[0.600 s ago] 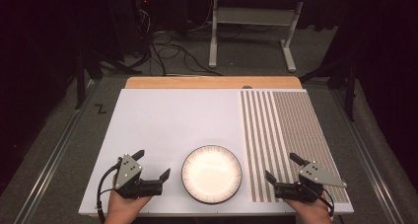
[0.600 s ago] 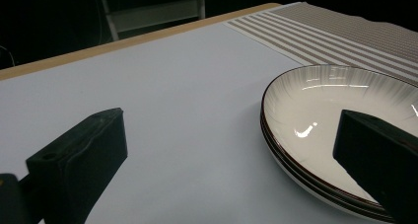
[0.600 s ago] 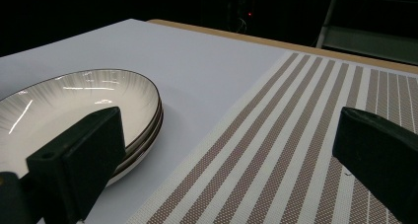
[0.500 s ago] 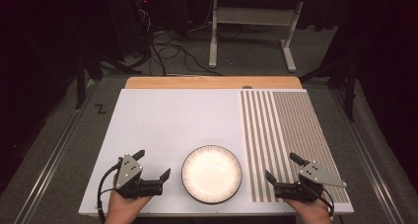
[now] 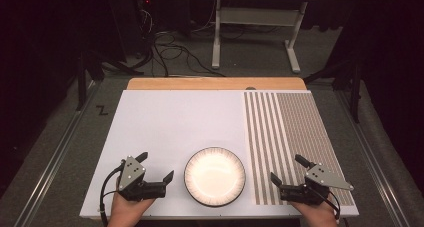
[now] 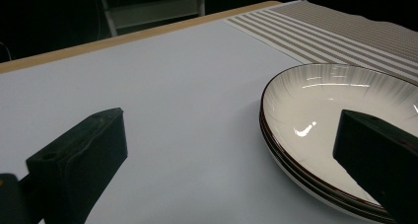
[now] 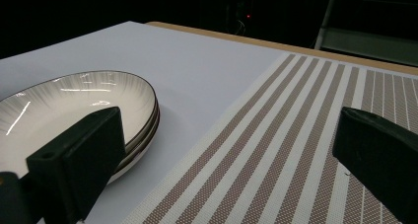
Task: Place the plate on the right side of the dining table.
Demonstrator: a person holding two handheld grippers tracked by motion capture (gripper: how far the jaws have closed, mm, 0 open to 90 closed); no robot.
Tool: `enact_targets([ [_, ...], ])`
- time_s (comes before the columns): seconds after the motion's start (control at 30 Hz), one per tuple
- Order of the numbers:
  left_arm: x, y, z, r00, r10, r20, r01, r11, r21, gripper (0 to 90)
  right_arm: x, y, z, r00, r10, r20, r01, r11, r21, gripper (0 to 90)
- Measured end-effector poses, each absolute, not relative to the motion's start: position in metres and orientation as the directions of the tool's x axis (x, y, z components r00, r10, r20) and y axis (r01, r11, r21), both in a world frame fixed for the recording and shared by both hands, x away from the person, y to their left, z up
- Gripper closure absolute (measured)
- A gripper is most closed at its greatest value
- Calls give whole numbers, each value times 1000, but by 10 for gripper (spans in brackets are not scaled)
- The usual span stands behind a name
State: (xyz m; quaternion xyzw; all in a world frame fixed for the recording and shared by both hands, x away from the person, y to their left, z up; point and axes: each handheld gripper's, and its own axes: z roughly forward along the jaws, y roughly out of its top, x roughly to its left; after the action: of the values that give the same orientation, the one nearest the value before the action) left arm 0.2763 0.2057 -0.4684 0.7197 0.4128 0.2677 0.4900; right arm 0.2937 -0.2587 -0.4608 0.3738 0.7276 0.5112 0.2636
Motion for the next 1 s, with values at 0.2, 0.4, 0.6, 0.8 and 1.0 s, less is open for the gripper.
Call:
enact_targets([
  [0.2, 277, 204, -470, 510, 860, 2, 328, -197, 924, 7, 292, -259, -460, -590, 807, -26, 257, 218, 942, 0],
  [0.4, 270, 210, -470, 511, 860, 10, 321, -202, 925, 6, 292, -249, -457, -593, 803, -55, 240, 242, 940, 1],
  [0.6, 263, 222, -469, 498, 867, -3, 314, -177, 933, 6, 295, -245, -453, -574, 817, -47, 248, 228, 942, 37],
  [0.8, 262, 228, -473, 481, 876, -14, 337, -171, 926, 6, 307, -247, -456, -592, 805, -37, 258, 233, 938, 123],
  [1.0, 262, 230, -473, 461, 887, -26, 350, -155, 924, 7, 317, -247, -461, -620, 785, -20, 276, 241, 930, 155],
])
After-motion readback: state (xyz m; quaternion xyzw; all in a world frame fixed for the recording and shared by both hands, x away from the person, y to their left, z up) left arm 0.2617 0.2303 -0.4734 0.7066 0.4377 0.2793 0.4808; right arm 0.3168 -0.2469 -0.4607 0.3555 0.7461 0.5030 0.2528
